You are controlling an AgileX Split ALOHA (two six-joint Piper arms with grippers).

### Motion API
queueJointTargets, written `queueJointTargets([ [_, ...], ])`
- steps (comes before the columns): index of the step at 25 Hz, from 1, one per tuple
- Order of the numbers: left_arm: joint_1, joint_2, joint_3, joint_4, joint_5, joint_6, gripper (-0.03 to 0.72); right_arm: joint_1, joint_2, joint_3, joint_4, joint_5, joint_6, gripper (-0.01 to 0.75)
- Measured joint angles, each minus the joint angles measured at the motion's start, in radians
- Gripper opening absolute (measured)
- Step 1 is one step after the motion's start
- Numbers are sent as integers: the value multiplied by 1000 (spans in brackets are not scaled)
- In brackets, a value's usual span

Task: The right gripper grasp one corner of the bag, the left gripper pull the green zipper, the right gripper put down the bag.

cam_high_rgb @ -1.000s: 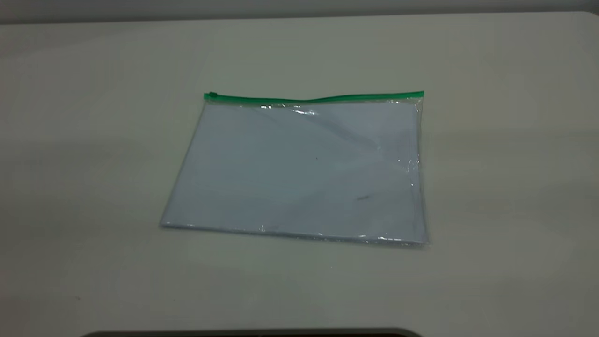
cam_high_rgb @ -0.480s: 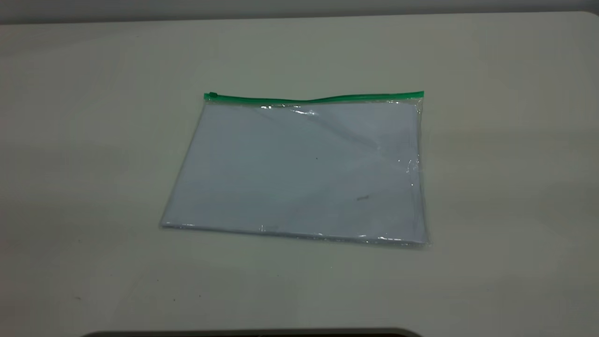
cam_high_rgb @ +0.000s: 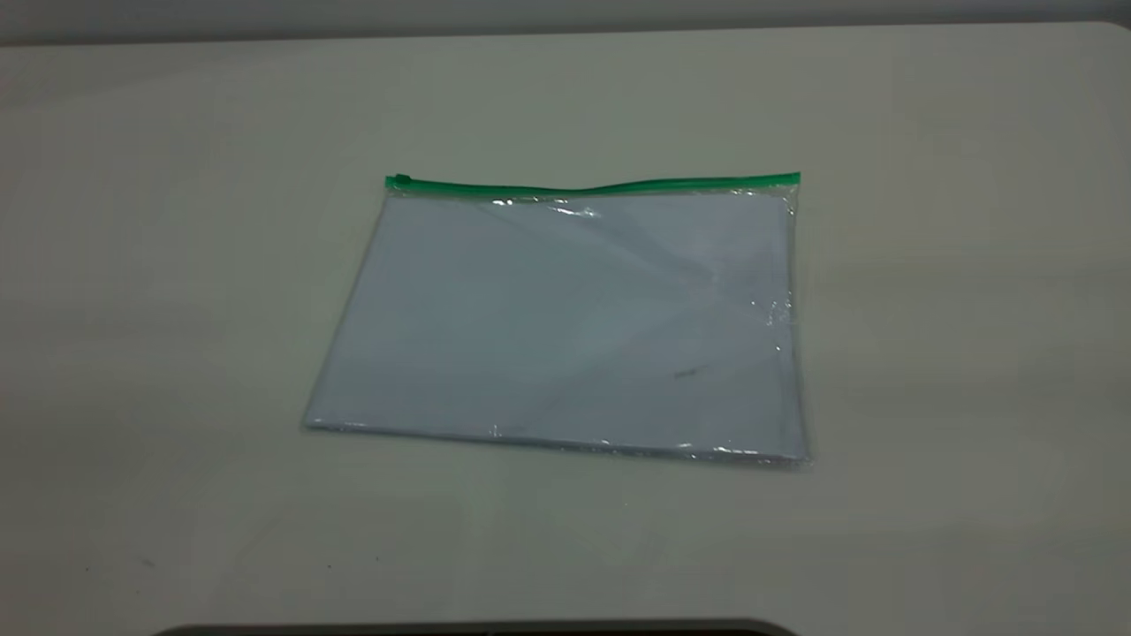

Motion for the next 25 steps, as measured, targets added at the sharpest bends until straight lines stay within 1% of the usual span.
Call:
queueJointTargets([
  [3,8,-73,0,0,3,0,555,23,-137,0,0,3,0,253],
  [6,11,-106,0,-1,10,0,555,36,-205,0,0,9,0,239],
  [25,12,-106,0,-1,13,-1,555,36,-205,0,0,13,0,239],
])
